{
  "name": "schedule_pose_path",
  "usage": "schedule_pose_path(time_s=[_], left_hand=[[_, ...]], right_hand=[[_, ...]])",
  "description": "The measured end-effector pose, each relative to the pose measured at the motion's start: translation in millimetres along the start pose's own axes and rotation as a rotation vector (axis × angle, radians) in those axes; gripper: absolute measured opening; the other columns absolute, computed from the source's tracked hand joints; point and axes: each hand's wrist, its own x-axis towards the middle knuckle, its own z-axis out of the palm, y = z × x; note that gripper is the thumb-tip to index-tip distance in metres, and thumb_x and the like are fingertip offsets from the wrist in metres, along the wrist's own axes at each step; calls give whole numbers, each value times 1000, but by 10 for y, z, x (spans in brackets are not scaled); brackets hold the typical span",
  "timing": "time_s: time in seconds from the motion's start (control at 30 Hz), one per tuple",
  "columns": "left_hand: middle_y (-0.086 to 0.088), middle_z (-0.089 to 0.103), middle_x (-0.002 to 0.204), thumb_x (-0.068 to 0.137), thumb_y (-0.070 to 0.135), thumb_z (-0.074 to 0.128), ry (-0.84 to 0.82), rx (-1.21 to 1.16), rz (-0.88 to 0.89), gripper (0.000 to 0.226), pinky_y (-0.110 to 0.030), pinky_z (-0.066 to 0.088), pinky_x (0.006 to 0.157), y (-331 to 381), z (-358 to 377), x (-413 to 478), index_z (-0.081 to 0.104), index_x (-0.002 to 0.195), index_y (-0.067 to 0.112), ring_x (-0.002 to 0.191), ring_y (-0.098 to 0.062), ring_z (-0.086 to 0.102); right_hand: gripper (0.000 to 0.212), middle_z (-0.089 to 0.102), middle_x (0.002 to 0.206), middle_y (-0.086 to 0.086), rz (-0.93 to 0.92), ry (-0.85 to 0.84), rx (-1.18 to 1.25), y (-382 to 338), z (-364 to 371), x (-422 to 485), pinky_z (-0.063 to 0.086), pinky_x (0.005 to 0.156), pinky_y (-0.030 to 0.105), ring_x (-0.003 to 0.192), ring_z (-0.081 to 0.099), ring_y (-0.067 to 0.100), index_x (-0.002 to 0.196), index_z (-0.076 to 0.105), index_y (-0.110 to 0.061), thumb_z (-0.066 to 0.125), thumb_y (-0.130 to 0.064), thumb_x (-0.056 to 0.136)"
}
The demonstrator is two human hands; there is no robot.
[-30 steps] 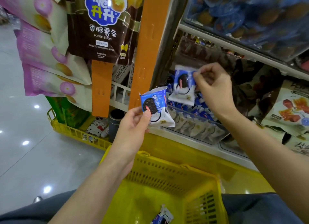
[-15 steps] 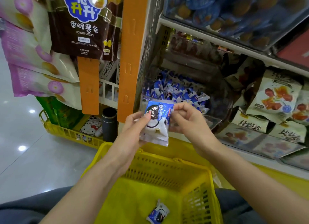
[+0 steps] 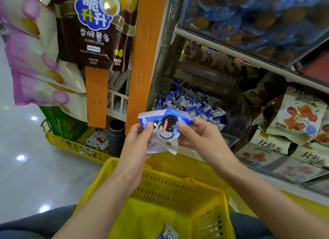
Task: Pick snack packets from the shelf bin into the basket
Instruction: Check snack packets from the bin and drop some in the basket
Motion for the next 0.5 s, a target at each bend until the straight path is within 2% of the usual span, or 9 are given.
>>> schedule_pose_path(time_s=[0.1,0.13,0.2,0.27,0.33,0.43,0.5], left_hand=[[-5,66,106,96,22,46,81,-8,34,14,-49,46,96,45,-13,52,55,107,20,95,-19,63],[-5,65,107,96,22,46,95,-10,45,14,-48,47,95,57,-20,69,54,107,21,95,-19,63],[-4,65,106,96,23,46,108,5,62,14,-46,48,94,72,-20,97,53,108,21,98,-20,63],[-2,64,101,96,23,46,106,30,71,12,-42,50,90,68,-12,116,54,105,21,98,-20,62],[2,64,96,96,24,46,95,50,80,8,-32,52,78,55,-11,134,53,96,28,91,-14,63],[7,63,94,96,25,46,88,57,82,8,-19,45,61,47,-31,166,52,94,30,83,-5,61],[9,62,94,96,26,46,99,69,83,9,-13,43,54,54,-47,191,52,102,28,80,-3,60]], right_hand=[[16,73,77,-9,-93,155,10,-117,-113,210,51,54,14,67,69,5,103,63,-10,53,-17,93],[17,74,80,-4,-105,230,4,-121,-176,356,54,55,18,69,70,8,103,62,-8,53,-18,94],[25,70,90,14,-65,371,-110,-79,-275,730,58,68,37,80,69,25,102,57,1,53,-22,94],[23,63,90,20,52,412,-240,9,-329,1104,53,82,51,90,64,36,96,54,1,53,-22,93],[13,60,82,15,130,387,-371,114,-320,1384,52,83,46,88,63,34,86,51,-7,52,-19,92],[20,57,76,11,125,334,-597,219,-281,1601,42,62,29,74,57,24,76,51,-9,54,-20,92],[27,53,66,6,139,288,-713,258,-281,1673,37,53,25,63,53,18,68,50,-10,57,-21,91]])
